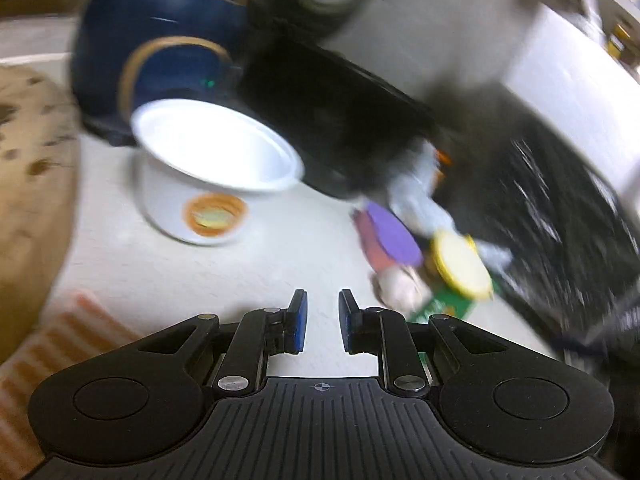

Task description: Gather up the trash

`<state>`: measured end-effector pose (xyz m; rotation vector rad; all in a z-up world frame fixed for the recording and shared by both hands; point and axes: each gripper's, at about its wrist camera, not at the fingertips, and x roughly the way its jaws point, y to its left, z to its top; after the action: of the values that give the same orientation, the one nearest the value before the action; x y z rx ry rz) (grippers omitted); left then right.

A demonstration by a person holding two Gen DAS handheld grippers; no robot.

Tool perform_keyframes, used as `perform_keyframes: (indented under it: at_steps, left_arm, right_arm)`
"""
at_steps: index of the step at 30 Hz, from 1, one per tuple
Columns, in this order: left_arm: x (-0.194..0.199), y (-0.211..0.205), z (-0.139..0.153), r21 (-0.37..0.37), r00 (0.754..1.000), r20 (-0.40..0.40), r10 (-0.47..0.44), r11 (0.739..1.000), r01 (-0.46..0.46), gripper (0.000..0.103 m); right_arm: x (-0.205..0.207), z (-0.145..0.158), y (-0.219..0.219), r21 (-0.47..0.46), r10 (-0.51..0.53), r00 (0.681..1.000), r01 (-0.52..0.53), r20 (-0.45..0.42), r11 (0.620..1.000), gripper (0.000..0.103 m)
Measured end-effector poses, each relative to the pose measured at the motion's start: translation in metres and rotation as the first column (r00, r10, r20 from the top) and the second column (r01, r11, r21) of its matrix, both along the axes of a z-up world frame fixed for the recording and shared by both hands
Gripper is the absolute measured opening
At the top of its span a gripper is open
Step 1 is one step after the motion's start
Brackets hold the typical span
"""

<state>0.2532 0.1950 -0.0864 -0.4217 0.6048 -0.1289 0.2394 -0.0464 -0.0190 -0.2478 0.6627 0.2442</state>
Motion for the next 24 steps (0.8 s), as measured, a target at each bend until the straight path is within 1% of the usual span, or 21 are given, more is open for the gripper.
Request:
perform_keyframes:
  at_steps: [2, 5, 7, 10, 12, 13, 15, 16, 18, 19, 21, 24]
  left_arm:
    - [-0.002, -0.009, -0.006, 0.037, 0.999, -0.007, -0.036, 0.999, 0.036, 0.02]
    - [-0.005, -0.013, -0.013, 0.03, 0.997, -0.03, -0.073, 0.997, 0.074, 0.02]
    - [-0.008, -0.017, -0.016, 0.044, 0.996, -0.028, -0.081, 0.996, 0.082, 0.02]
    - [-0.013, -0.023, -0.015, 0.084, 0.997, -0.017, -0.072, 0.994, 0.073, 0.02]
    - [-0.015, -0.026, -0.011, 0.084, 0.998, -0.025, -0.061, 0.994, 0.063, 0.02]
    - [-0.015, -0.028, -0.009, 0.083, 0.997, -0.028, -0.067, 0.994, 0.069, 0.02]
    - [-0.012, -0.033, -0.009, 0.11, 0.996, -0.052, -0.077, 0.991, 0.083, 0.02]
    - [-0.01, -0.035, -0.008, 0.133, 0.996, -0.068, -0.065, 0.988, 0.073, 0.02]
    - [-0.008, -0.038, -0.005, 0.141, 0.996, -0.073, -0.048, 0.988, 0.058, 0.02]
    - [-0.009, -0.039, -0.002, 0.136, 0.997, -0.067, -0.048, 0.989, 0.057, 0.02]
    - [-0.009, -0.041, 0.003, 0.134, 0.997, -0.051, -0.062, 0.989, 0.068, 0.02]
    - [-0.005, -0.045, 0.009, 0.126, 0.996, -0.043, -0.084, 0.988, 0.089, 0.02]
  right_arm:
    - [0.017, 0.0, 0.006, 0.038, -0.002, 1.0, 0.002, -0.018, 0.999, 0.07]
    - [0.041, 0.0, 0.004, 0.087, -0.045, 0.999, 0.047, -0.031, 0.995, 0.07]
    - [0.057, -0.006, 0.003, 0.107, -0.053, 0.998, 0.056, -0.024, 0.993, 0.07]
    - [0.081, -0.02, 0.004, 0.092, -0.055, 0.998, 0.056, -0.018, 0.994, 0.07]
    - [0.092, -0.025, 0.0, 0.088, -0.061, 0.998, 0.06, 0.007, 0.994, 0.07]
    - [0.098, -0.027, -0.006, 0.089, -0.071, 0.997, 0.069, 0.022, 0.994, 0.07]
    - [0.112, -0.027, -0.022, 0.09, -0.109, 0.993, 0.104, 0.046, 0.99, 0.07]
    - [0.119, -0.026, -0.031, 0.089, -0.122, 0.991, 0.117, 0.061, 0.989, 0.07]
    - [0.141, -0.029, -0.05, 0.07, -0.17, 0.982, 0.164, 0.087, 0.984, 0.07]
    - [0.152, -0.032, -0.06, 0.059, -0.194, 0.978, 0.189, 0.083, 0.98, 0.07]
    - [0.176, -0.042, -0.081, 0.053, -0.235, 0.971, 0.232, 0.04, 0.971, 0.07]
    - [0.197, -0.055, -0.103, 0.087, -0.264, 0.964, 0.266, -0.033, 0.96, 0.07]
